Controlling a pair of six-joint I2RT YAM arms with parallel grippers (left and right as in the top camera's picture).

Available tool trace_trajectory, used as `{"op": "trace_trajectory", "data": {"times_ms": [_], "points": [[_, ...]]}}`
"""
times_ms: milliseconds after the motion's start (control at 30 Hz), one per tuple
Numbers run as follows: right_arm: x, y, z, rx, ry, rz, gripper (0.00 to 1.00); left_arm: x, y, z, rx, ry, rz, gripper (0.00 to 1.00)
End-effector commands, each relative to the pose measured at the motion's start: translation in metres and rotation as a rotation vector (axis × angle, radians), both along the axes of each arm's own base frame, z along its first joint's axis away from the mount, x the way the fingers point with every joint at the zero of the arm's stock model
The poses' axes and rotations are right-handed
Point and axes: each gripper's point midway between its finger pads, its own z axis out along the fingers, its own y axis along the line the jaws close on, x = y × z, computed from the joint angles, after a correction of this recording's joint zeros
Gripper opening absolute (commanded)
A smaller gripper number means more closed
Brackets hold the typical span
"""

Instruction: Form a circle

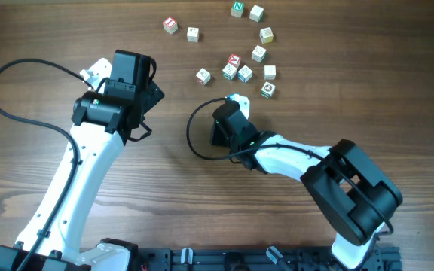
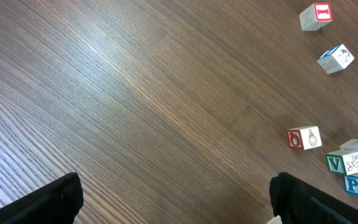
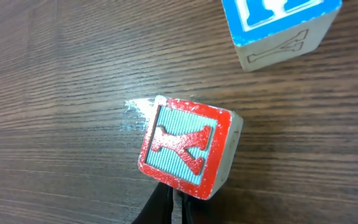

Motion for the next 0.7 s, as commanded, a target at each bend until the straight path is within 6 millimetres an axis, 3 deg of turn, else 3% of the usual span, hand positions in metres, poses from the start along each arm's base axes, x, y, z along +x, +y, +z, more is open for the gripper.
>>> {"op": "trace_trajectory", "data": {"times_ms": [0, 500, 600, 667], "points": [[0.007, -0.001, -0.006, -0.031, -0.036, 0.021, 0.08, 0.002, 0.004, 0.000, 0.013, -0.004, 0.021, 1.00], [0.024, 0.014, 0.017, -0.019, -0.175, 0.125, 0.05, 0.002, 0.004, 0.000, 0.013, -0.004, 0.021, 1.00], [0.015, 0.029, 0.040, 0.038, -0.180, 0.221, 0.05, 0.002, 0.004, 0.000, 0.014, -0.004, 0.022, 1.00], [0.010, 0.016, 0.061, 0.008, -0.176, 0.189, 0.05, 0.002, 0.004, 0.000, 0.013, -0.004, 0.021, 1.00]]}}
